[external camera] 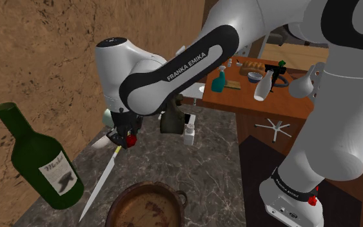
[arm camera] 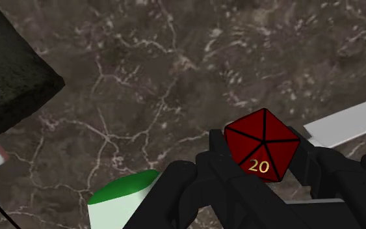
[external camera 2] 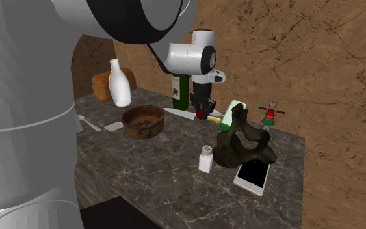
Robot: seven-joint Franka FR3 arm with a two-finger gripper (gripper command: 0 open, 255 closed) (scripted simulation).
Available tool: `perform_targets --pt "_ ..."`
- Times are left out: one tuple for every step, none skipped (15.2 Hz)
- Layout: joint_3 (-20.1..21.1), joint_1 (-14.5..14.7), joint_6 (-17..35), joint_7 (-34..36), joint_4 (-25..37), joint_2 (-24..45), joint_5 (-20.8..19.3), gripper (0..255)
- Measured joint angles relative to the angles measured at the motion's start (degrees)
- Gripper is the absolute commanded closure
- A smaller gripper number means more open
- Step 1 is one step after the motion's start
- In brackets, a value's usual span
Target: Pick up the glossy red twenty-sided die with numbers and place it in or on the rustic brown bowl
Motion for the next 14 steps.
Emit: perform_targets --pt "0.14 -0.10 -0.57 -0.22 0.03 -0.59 0.38 255" --pt "0.20 -0.24 -1.34 -0.57 0.50 -0.97 0.69 255" --pt "0.29 -0.27 -1.94 -0.69 0.80 -1.32 0.93 255" --pt "0.39 -0.32 -2.59 -0.86 1.08 -1.75 1.21 255" --pt "0.46 -0.42 -3.06 -1.08 1.10 -2.24 1.50 255" --pt "0.53 -0.47 -3.91 -1.29 1.70 -2.54 1.75 255" --pt "0.59 -0.47 -4.74 -1.41 2.38 -2.73 1.93 255" --pt "0.68 -0.50 -5.39 -1.55 2.68 -3.13 2.19 255" --pt "0.72 -0.53 -6.15 -1.71 3.26 -3.35 2.36 255" --pt "0.75 -0.68 -6.83 -2.04 3.48 -3.87 2.69 255" --pt "0.81 -0.70 -7.36 -2.13 3.74 -4.19 2.89 255" --pt "0.85 -0.72 -7.98 -2.25 4.19 -4.39 3.04 255" --pt "0.87 -0.79 -8.72 -2.46 4.68 -4.68 3.25 255" --pt "0.96 -0.80 -9.51 -2.57 5.06 -5.16 3.54 255"
